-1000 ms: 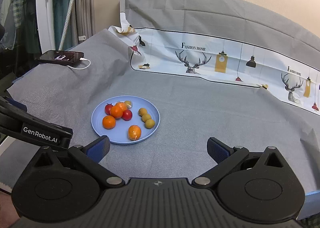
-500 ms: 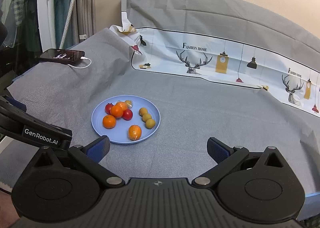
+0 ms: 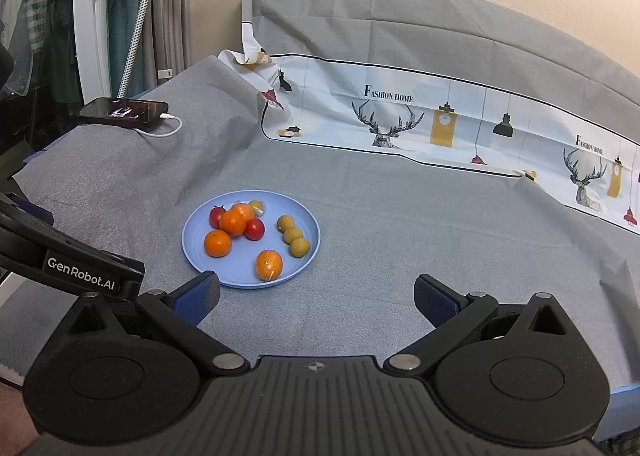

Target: Organize fruits

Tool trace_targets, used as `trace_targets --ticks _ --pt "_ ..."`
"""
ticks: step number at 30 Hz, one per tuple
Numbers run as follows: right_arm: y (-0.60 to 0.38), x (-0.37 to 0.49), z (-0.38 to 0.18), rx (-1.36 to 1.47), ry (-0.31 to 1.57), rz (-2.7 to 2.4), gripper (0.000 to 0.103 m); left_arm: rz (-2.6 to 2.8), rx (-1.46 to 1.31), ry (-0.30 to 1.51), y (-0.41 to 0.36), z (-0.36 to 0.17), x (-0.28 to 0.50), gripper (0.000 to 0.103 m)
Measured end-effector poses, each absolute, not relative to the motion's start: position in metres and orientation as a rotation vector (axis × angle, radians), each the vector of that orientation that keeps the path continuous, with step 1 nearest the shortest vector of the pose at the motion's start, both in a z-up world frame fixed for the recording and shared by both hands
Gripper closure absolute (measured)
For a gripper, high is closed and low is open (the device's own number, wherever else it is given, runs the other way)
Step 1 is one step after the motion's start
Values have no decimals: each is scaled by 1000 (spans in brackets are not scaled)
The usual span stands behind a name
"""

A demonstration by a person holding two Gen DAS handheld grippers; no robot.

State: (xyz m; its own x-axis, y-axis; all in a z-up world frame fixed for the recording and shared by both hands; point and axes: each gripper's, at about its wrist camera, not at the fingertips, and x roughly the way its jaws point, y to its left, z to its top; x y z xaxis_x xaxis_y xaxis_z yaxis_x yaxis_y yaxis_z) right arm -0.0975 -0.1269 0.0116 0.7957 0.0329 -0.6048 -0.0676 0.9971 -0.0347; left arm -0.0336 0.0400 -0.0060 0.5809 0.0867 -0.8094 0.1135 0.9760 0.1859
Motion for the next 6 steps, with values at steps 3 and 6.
trace_targets --ticks 3,6 --pt "-127 -97 12 -55 649 54 1 -12 224 946 40 -6 -35 0" --pt "-127 -97 12 -54 647 53 1 -10 222 937 39 -5 -36 0"
